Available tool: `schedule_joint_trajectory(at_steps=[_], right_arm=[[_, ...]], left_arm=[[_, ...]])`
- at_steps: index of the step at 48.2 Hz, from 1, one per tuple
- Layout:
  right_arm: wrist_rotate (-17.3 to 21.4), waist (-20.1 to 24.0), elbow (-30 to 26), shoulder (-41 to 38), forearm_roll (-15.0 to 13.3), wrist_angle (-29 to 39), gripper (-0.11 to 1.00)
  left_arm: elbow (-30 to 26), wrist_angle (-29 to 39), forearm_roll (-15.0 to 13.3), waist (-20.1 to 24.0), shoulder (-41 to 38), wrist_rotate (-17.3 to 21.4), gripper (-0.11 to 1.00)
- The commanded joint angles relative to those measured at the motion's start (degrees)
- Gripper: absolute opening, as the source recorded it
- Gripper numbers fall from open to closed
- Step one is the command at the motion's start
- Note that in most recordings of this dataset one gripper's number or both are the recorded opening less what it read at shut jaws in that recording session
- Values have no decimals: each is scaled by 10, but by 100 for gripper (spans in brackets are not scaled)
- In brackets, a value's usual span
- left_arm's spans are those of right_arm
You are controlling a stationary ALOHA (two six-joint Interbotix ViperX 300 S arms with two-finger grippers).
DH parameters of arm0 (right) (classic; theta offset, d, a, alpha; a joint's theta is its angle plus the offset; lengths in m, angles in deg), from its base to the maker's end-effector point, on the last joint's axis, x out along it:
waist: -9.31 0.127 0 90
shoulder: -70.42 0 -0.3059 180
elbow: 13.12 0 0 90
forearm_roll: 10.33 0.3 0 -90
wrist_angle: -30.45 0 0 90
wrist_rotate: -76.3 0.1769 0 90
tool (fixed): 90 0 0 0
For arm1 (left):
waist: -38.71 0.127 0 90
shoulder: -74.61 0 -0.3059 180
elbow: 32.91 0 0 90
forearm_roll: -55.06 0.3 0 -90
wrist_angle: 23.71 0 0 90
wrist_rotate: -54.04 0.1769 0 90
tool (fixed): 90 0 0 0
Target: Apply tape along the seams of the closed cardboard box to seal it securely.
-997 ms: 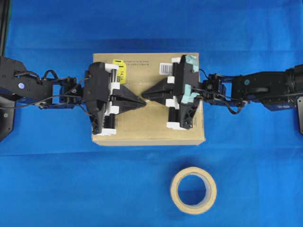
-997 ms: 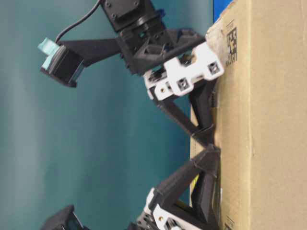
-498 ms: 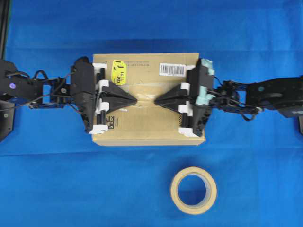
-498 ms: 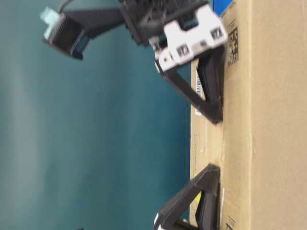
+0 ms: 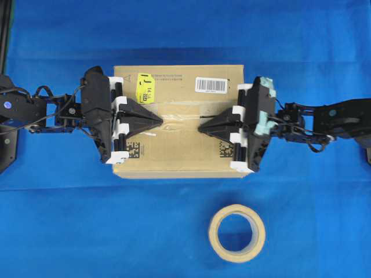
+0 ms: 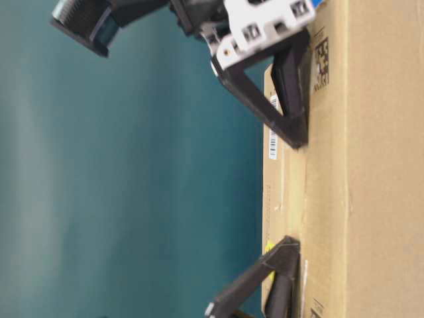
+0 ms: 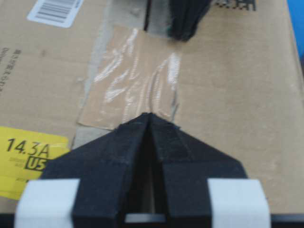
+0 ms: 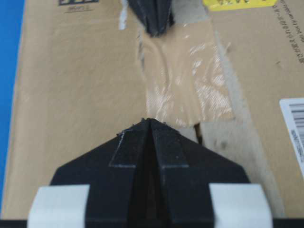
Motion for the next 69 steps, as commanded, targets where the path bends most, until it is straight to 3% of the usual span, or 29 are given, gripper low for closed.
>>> schedule_joint_trajectory(at_steps=[1, 10, 18, 33, 43, 53, 69], right_arm=[[-15, 7, -6, 47, -2, 4, 0], [-67, -6, 3, 156, -2, 40, 0], [-95, -18, 24, 248, -2, 85, 0], [-98, -29, 102, 408, -4, 156, 0], [-98, -32, 159, 485, -4, 180, 0], [-92, -53, 221, 522, -2, 181, 0], [-91, -61, 269, 491, -1, 173, 0]], left_arm=[[-22, 19, 3, -7, 37, 3, 0], [-30, 83, 5, -5, 129, 3, 0], [-2, 134, 7, -4, 236, 4, 0], [90, 231, 7, 11, 459, 11, 0], [170, 242, 11, 15, 566, 12, 0], [214, 251, 11, 15, 610, 12, 0], [232, 256, 18, 15, 587, 15, 0]])
